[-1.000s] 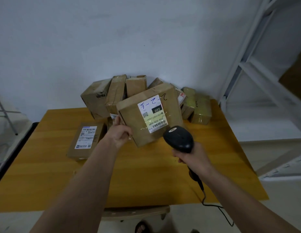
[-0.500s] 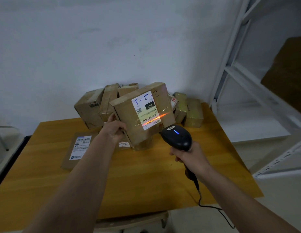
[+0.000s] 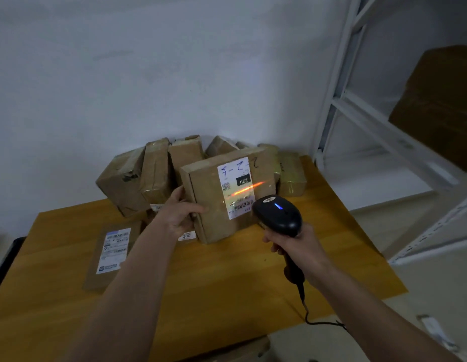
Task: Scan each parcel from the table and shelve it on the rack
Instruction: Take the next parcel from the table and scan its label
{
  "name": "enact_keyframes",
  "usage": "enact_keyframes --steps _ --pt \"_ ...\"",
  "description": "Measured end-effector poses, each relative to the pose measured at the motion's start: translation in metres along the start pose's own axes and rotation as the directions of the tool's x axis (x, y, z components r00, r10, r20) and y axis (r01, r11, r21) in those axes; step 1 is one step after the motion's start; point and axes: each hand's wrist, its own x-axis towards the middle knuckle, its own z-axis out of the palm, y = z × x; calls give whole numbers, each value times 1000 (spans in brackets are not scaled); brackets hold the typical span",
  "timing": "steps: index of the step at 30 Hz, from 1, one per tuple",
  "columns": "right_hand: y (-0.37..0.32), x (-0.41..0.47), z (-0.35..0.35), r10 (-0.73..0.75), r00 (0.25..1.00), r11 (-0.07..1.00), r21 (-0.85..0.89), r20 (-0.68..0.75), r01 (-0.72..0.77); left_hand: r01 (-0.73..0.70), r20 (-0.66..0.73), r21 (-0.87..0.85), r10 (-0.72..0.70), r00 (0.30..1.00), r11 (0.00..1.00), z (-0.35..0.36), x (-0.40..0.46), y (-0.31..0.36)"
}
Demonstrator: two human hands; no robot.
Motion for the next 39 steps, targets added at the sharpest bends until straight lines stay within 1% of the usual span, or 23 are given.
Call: enact_keyframes --steps 2,5,8,11,16,20,24,26,28,31,36,39 --pt "2 0 -2 21 999 999 41 -50 -19 -5 61 135 -3 998 991 10 7 1" --pt "6 -4 -11 49 986 989 146 -161 -26 -22 151 321 -29 988 947 32 17 -3" --pt "12 -12 -28 87 962 975 221 -259 -29 -62 219 410 -32 975 910 61 19 -13" --pt "17 -27 -54 105 935 963 270 -338 -11 -160 280 470 25 960 868 97 11 -24" --pt "27 -58 -114 112 874 950 309 -472 45 -379 413 596 135 901 708 169 -26 -41" --pt "38 -94 -174 106 818 943 317 -565 97 -520 502 635 207 840 571 239 -62 -62" --pt "57 -139 -240 126 744 929 342 -657 144 -646 607 618 251 754 447 314 -106 -97" --pt "68 -160 -275 140 708 917 361 -692 171 -693 650 595 264 713 408 349 -125 -118" --pt "78 -178 -307 141 683 912 362 -717 192 -717 662 574 291 690 395 381 -139 -137" --pt "92 -201 -353 136 658 913 352 -741 207 -731 645 570 347 681 376 427 -155 -159" --pt "108 -231 -418 113 653 913 337 -749 229 -732 614 561 399 681 387 490 -183 -184" --pt "114 -244 -447 122 639 900 356 -759 250 -733 611 556 405 680 392 517 -197 -194"
